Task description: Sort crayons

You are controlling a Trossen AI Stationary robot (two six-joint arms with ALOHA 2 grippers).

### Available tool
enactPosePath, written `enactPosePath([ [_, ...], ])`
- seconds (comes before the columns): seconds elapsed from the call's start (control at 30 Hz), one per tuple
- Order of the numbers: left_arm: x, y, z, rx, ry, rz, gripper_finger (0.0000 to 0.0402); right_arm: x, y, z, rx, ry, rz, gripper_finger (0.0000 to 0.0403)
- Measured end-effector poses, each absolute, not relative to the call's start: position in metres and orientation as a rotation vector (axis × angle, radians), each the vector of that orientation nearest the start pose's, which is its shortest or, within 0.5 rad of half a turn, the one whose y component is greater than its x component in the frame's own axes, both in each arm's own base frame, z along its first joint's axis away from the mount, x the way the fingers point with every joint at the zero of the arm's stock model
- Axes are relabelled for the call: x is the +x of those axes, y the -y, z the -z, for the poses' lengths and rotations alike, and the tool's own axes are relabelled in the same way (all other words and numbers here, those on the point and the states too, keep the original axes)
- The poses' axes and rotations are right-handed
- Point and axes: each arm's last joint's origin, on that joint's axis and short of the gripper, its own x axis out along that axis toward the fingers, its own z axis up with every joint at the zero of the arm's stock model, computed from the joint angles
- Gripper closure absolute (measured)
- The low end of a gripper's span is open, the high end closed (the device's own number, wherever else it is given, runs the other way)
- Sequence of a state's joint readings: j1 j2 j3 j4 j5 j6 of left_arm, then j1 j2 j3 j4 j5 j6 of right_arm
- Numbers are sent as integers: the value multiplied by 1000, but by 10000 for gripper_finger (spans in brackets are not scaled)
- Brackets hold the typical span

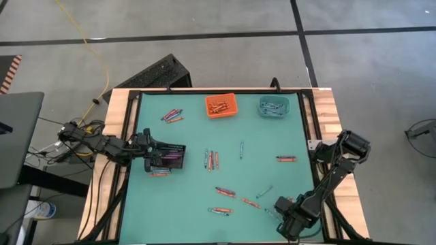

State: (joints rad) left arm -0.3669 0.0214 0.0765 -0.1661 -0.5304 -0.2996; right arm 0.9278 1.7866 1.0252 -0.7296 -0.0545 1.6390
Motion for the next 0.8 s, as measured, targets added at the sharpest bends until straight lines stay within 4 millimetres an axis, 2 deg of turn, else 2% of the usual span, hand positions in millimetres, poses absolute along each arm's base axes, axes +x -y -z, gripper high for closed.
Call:
enactPosePath([
  [0.33,89,18,-172,-251,-75,-177,274,191,-232,-140,572,-1483,499,354],
  [0.53,89,18,-172,-251,-75,-176,274,194,-235,-153,432,-1404,516,381],
  [0.67,89,18,-172,-251,-75,-176,274,204,-255,-177,435,-1343,351,398],
  [0.8,89,18,-172,-251,-75,-176,274,212,-276,-191,455,-1239,135,398],
])
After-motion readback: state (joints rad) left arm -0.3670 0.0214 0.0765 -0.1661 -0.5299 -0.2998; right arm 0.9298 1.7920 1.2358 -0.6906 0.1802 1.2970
